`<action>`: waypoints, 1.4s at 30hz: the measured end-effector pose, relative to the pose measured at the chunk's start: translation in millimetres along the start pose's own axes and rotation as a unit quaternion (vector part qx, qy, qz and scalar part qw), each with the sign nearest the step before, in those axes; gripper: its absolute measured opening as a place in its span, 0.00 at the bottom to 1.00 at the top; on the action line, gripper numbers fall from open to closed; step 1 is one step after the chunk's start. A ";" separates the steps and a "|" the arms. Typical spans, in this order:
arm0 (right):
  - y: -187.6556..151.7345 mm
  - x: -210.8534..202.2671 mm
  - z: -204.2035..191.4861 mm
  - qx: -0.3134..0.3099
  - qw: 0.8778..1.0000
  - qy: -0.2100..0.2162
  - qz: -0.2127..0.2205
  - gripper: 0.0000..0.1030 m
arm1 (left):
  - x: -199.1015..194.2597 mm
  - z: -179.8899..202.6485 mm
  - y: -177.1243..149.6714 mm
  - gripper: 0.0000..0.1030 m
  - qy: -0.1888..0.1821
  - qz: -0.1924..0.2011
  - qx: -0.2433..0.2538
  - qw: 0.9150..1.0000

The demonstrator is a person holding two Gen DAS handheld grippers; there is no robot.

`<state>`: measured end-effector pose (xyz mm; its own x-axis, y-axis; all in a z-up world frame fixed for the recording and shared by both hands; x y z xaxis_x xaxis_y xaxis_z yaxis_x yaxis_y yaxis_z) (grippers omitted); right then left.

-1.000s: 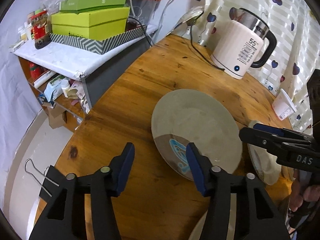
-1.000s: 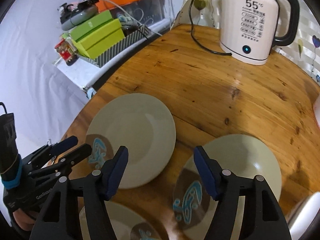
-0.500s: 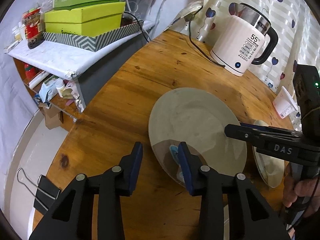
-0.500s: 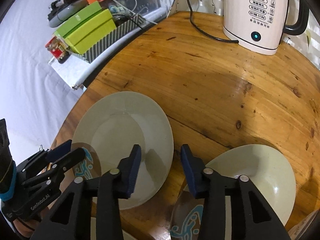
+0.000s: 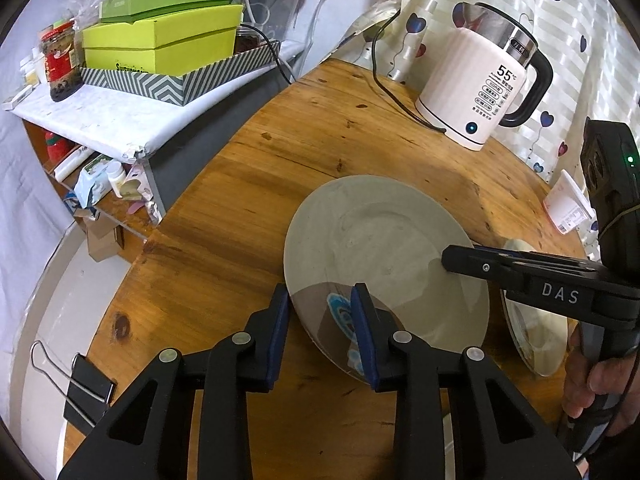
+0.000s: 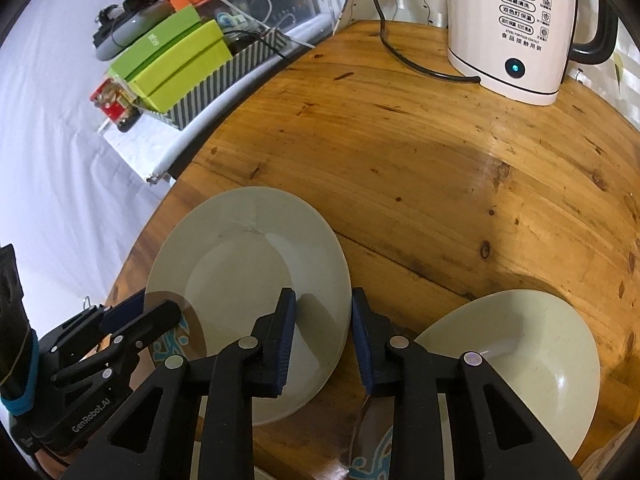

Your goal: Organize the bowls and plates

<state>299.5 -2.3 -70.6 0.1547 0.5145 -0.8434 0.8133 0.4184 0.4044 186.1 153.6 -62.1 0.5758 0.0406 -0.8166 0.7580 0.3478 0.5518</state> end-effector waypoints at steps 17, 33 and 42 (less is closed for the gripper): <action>-16.9 -30.4 -18.9 -0.002 1.000 0.003 0.014 0.26 | -35.3 1.9 -7.1 0.31 0.002 0.020 0.004 1.000; -65.3 -70.4 -30.0 0.006 1.000 0.001 0.029 0.26 | -75.0 16.5 -42.9 0.31 -0.004 0.025 0.020 0.999; -100.8 -86.3 -34.9 0.009 0.999 -0.003 0.035 0.26 | -87.1 23.6 -69.3 0.31 -0.007 0.019 0.028 0.999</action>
Point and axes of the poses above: each gripper's, at about its wrist camera, not at the fingertips, and x roughly the way its jaws point, z to its right, y to its top, the point moved 2 cm from there along x, roughly the way its jaws point, and after that the axes turned 6 degrees about y, right-handed, at the moved point
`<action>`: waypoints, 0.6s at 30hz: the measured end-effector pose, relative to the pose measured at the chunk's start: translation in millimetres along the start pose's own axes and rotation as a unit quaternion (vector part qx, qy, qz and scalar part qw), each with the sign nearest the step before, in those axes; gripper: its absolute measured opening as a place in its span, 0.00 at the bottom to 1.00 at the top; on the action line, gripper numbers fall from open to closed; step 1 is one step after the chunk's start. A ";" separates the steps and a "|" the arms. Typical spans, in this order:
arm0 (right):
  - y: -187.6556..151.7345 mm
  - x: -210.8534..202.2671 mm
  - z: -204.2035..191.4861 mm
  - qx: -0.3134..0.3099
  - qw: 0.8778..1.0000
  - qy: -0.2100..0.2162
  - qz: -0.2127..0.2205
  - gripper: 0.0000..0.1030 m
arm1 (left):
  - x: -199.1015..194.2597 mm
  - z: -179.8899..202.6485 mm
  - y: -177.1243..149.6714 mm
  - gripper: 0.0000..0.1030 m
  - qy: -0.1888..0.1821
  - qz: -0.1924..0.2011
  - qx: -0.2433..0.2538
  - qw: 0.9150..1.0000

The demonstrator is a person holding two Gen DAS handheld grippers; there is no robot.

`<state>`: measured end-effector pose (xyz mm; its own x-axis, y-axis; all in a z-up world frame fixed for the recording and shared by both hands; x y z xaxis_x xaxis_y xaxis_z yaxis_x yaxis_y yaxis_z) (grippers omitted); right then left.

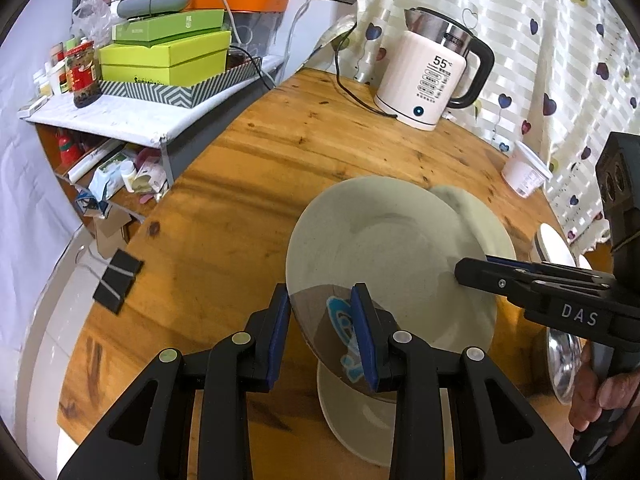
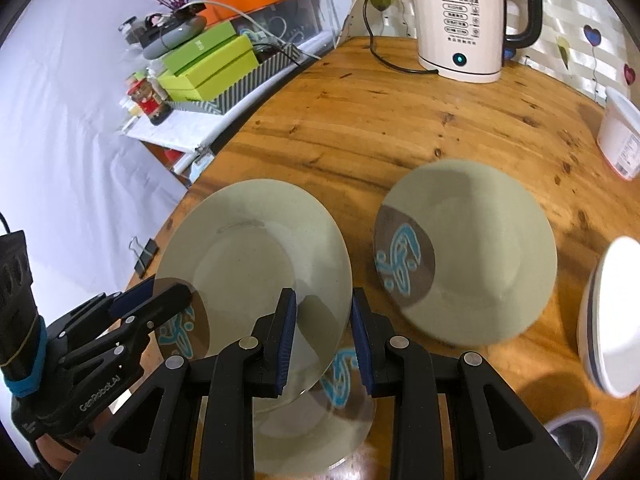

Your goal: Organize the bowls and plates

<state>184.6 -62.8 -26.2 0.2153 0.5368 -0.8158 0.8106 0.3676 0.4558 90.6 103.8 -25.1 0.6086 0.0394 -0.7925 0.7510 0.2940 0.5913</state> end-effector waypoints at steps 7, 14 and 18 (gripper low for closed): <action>-24.3 -7.1 4.6 0.014 1.000 0.001 -0.001 0.26 | -5.8 7.2 -13.1 0.31 -0.005 -0.003 0.006 1.000; -43.2 -7.8 8.2 0.019 1.000 -0.003 -0.006 0.26 | -4.8 12.7 -26.5 0.31 -0.007 -0.013 0.011 1.000; -51.7 -8.4 11.6 0.024 1.000 -0.005 -0.008 0.26 | -3.9 15.7 -32.5 0.31 -0.008 -0.018 0.014 1.000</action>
Point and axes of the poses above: each gripper's, at about its wrist camera, not at the fingertips, and x roughly the way its jaws point, z to its right, y to its top, the point moved 2 cm from there along x, roughly the way its jaws point, and after that the axes turned 6 degrees about y, right-handed, at the moved point
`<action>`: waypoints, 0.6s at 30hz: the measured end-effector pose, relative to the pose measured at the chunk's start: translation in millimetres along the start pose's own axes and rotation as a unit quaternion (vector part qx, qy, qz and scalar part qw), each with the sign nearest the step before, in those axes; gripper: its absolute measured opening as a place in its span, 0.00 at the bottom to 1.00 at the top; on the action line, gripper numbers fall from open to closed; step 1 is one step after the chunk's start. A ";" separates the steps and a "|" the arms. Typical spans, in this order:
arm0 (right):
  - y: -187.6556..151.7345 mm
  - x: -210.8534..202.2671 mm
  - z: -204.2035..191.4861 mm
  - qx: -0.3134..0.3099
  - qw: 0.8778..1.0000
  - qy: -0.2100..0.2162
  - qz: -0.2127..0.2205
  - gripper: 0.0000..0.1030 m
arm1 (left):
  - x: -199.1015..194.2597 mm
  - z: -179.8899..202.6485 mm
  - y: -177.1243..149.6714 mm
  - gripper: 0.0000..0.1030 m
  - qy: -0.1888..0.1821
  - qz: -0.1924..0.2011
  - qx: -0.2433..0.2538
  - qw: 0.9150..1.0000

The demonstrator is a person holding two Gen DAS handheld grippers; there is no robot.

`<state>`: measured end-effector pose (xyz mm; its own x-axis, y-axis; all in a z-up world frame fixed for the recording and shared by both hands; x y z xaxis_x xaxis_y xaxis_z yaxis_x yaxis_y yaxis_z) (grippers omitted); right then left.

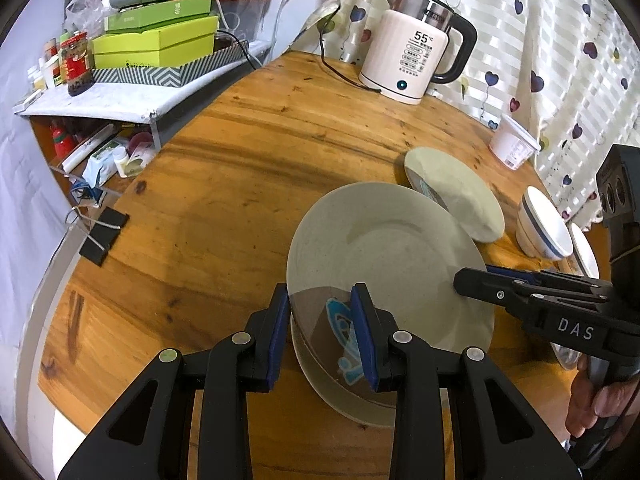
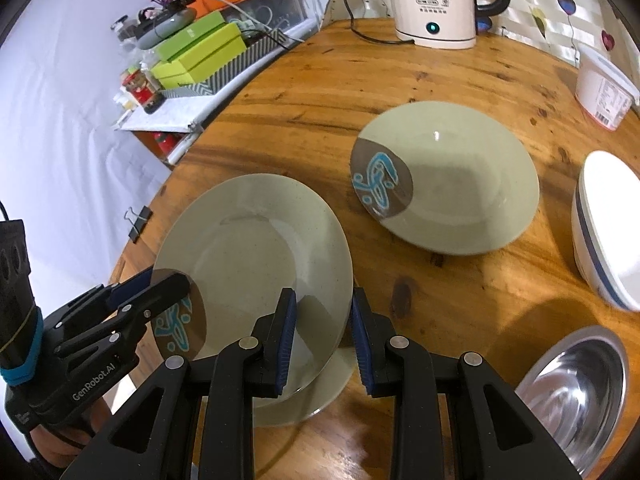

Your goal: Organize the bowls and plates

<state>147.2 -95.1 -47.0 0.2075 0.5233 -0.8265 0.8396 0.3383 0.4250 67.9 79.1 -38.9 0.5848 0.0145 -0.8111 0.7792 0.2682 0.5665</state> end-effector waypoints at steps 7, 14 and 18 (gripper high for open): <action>-7.3 1.5 1.3 0.003 1.000 -0.006 -0.005 0.26 | 0.4 3.2 -6.7 0.31 0.001 -0.005 0.004 1.000; -10.5 3.6 2.7 0.003 1.000 -0.016 -0.006 0.26 | 4.5 7.3 -10.9 0.31 0.002 -0.013 0.008 1.000; -11.9 4.7 3.4 0.006 1.000 -0.018 -0.007 0.26 | 4.4 8.5 -12.3 0.31 0.003 -0.013 0.009 1.000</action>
Point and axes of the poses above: each gripper's, at about its wrist camera, not at the fingertips, and x roughly the way its jaws point, z to its right, y to its top, the point moved 2 cm from there along x, roughly the way its jaws point, and after that the axes turned 6 degrees about y, right-handed, at the moved point
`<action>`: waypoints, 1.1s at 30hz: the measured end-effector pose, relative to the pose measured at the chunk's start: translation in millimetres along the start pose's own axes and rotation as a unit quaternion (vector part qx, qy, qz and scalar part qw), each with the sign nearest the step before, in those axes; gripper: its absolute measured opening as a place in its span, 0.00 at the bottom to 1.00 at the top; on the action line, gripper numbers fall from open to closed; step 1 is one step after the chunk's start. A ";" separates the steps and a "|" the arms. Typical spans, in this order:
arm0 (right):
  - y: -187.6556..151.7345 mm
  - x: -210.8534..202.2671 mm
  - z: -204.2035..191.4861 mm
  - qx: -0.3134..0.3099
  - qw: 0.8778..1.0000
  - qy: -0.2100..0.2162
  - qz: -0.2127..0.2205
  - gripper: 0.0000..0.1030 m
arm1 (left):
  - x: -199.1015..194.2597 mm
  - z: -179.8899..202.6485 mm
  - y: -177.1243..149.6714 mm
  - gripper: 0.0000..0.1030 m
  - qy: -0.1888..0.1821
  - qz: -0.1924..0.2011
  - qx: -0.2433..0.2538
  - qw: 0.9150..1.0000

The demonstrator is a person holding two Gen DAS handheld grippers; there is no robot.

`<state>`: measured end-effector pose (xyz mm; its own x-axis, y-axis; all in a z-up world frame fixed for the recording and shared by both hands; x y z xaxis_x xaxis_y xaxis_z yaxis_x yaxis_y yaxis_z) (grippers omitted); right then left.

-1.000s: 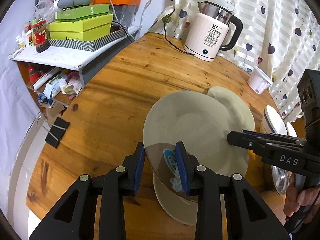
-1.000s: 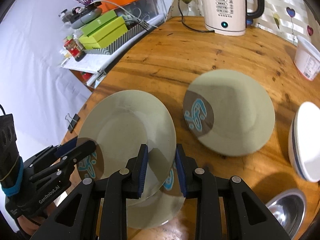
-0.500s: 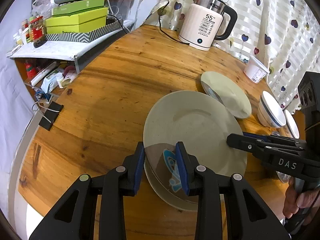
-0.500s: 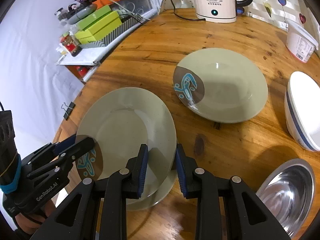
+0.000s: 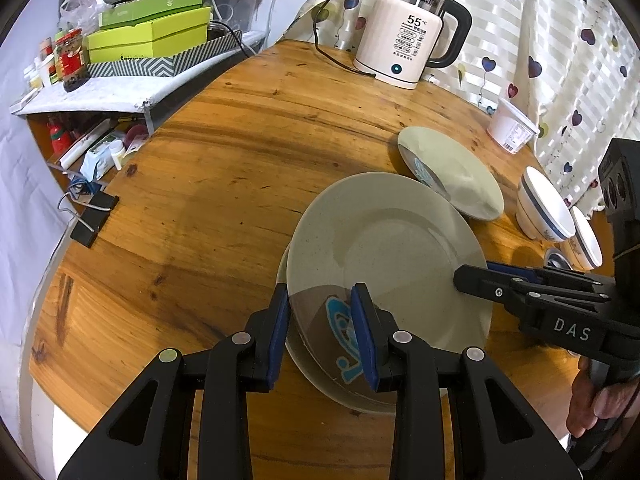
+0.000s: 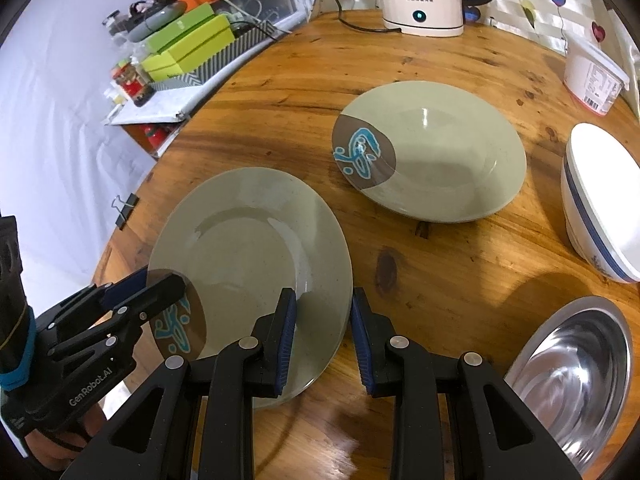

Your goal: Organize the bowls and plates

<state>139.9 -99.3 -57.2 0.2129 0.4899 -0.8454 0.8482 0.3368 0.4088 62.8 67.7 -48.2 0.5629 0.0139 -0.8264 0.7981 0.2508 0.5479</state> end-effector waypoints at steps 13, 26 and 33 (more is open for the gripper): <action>-1.2 2.5 -0.9 -0.007 1.000 -0.010 0.000 0.29 | -1.1 3.0 -2.4 0.31 0.013 0.003 0.008 1.000; -2.4 3.7 -1.2 -0.017 1.000 -0.009 0.004 0.30 | -3.0 3.9 -1.4 0.32 0.008 0.006 0.007 1.000; -3.8 3.9 -0.1 -0.015 1.000 -0.005 0.007 0.34 | -2.0 -1.9 -1.4 0.32 0.005 0.006 -0.001 1.000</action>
<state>137.4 -98.6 -62.1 0.2293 0.4869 -0.8428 0.8298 0.3548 0.4308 60.2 69.2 -47.6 0.5701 0.0265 -0.8212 0.7910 0.2525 0.5573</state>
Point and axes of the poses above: each gripper's, at about its wrist camera, not at the fingertips, and x roughly the way its jaws point, z to its right, y to its top, the point moved 2 cm from there along x, roughly the way its jaws point, and after that the axes turned 6 degrees about y, right-handed, at the moved point
